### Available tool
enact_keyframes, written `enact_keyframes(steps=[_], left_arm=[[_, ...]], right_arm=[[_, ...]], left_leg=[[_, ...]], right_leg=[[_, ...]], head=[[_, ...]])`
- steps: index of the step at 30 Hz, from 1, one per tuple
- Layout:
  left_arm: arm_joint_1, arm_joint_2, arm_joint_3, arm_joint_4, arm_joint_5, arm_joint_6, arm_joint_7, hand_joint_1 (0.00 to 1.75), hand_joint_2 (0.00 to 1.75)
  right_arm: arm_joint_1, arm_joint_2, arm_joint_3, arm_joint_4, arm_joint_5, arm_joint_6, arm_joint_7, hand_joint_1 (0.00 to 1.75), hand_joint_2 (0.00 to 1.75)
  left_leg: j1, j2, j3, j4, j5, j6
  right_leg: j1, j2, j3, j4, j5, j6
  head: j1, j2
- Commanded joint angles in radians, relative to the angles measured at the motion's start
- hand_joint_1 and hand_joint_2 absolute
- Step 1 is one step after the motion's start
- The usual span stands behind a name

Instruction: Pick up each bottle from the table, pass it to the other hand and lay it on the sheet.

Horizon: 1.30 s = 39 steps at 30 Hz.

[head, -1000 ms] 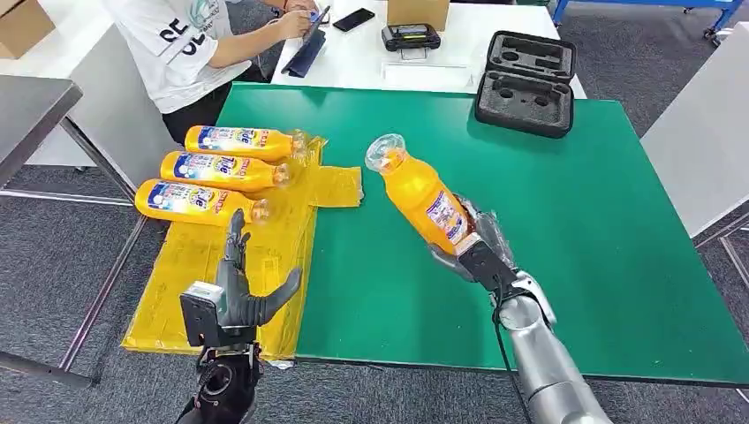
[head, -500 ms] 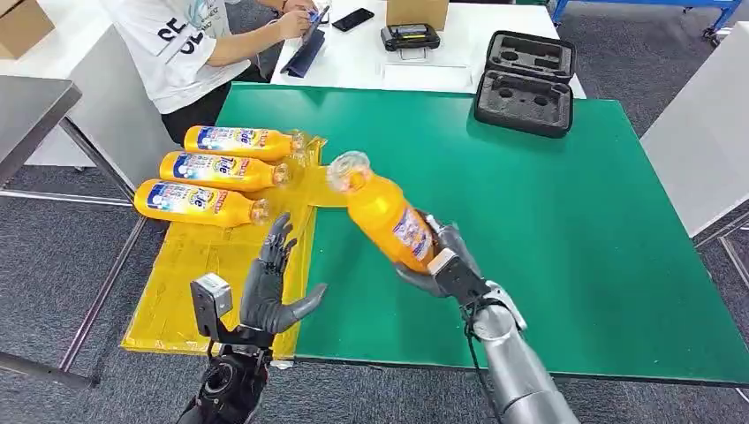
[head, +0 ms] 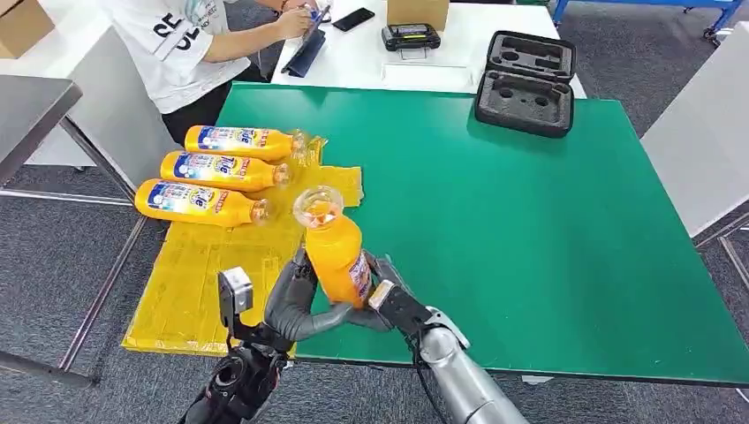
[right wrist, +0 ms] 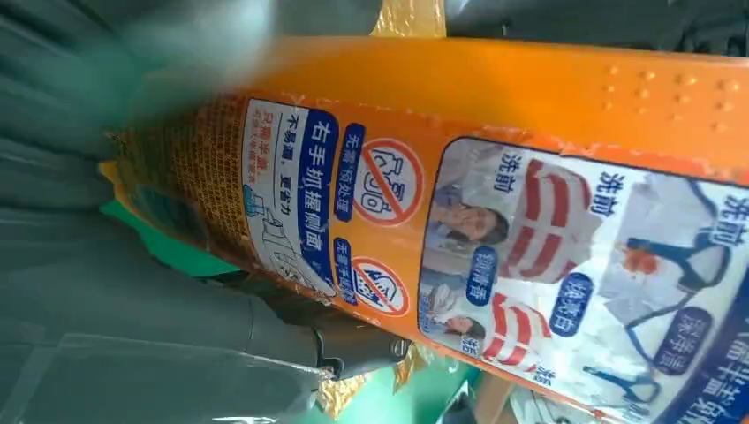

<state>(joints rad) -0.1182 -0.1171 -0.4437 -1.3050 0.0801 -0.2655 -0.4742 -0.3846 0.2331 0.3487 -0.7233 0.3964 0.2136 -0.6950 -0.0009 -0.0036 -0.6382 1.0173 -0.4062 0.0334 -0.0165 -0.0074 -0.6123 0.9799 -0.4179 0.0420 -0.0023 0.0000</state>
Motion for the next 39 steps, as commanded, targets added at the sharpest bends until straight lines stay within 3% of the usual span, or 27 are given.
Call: enact_keyframes(steps=[1, 10, 17, 22, 23, 24, 33, 39], left_arm=[[-0.054, 0.031, -0.042, 0.068, 0.016, -0.011, 0.005, 0.0, 1.75], [-0.064, 0.005, 0.0, 0.107, 0.054, 0.002, 0.021, 0.0, 1.75], [-0.081, 0.025, -0.02, 0.137, 0.228, -0.211, 0.054, 0.0, 1.75], [-0.08, 0.027, -0.03, 0.141, 0.241, -0.24, 0.053, 0.0, 1.75], [-0.08, 0.03, -0.04, 0.142, 0.247, -0.263, 0.052, 1.55, 1.75], [-0.079, 0.031, -0.044, 0.142, 0.245, -0.27, 0.051, 1.75, 1.75], [-0.078, 0.038, -0.059, 0.136, 0.229, -0.295, 0.044, 1.75, 1.75], [-0.075, 0.033, -0.058, 0.134, 0.147, -0.233, 0.034, 1.75, 1.75]], right_arm=[[-0.075, -0.012, 0.12, 0.116, 0.028, 0.025, 0.008, 1.75, 1.75], [-0.075, -0.011, 0.169, 0.147, 0.048, 0.012, 0.002, 1.75, 1.75], [-0.09, -0.01, 0.194, 0.184, 0.062, 0.024, -0.001, 1.75, 1.75], [-0.096, -0.007, 0.197, 0.192, 0.064, 0.024, 0.002, 1.75, 1.75], [-0.097, -0.007, 0.2, 0.195, 0.066, 0.026, 0.001, 1.75, 1.75], [-0.098, -0.007, 0.201, 0.196, 0.066, 0.027, 0.001, 1.75, 1.75], [-0.102, -0.006, 0.202, 0.2, 0.067, 0.029, 0.001, 1.75, 1.75], [-0.102, -0.006, 0.205, 0.196, 0.07, 0.024, 0.007, 1.75, 1.75]], left_leg=[[0.001, 0.002, 0.006, -0.001, -0.002, -0.002], [0.001, 0.0, 0.007, -0.001, -0.002, -0.002], [0.001, -0.001, 0.005, 0.0, -0.002, -0.002], [0.001, 0.0, 0.005, 0.0, -0.002, -0.002], [0.001, 0.0, 0.003, 0.0, -0.001, -0.001], [0.001, -0.001, 0.005, 0.0, -0.002, -0.002], [0.001, 0.0, 0.004, 0.0, -0.002, -0.001], [0.001, 0.0, 0.003, 0.0, -0.001, -0.001]], right_leg=[[0.001, 0.002, 0.006, 0.0, -0.002, -0.002], [0.001, 0.0, 0.007, -0.001, -0.002, -0.002], [0.001, 0.0, 0.005, 0.0, -0.002, -0.002], [0.001, 0.0, 0.005, 0.0, -0.002, -0.002], [0.001, 0.0, 0.002, 0.0, -0.001, -0.001], [0.001, 0.0, 0.005, 0.0, -0.002, -0.002], [0.001, 0.0, 0.003, 0.0, -0.002, -0.001], [0.001, 0.0, 0.003, 0.0, -0.001, -0.001]], head=[[0.0, 0.0], [0.0, 0.0], [0.0, 0.0], [0.0, 0.0], [0.0, 0.0], [0.0, 0.0], [0.0, 0.0], [0.0, 0.0]])
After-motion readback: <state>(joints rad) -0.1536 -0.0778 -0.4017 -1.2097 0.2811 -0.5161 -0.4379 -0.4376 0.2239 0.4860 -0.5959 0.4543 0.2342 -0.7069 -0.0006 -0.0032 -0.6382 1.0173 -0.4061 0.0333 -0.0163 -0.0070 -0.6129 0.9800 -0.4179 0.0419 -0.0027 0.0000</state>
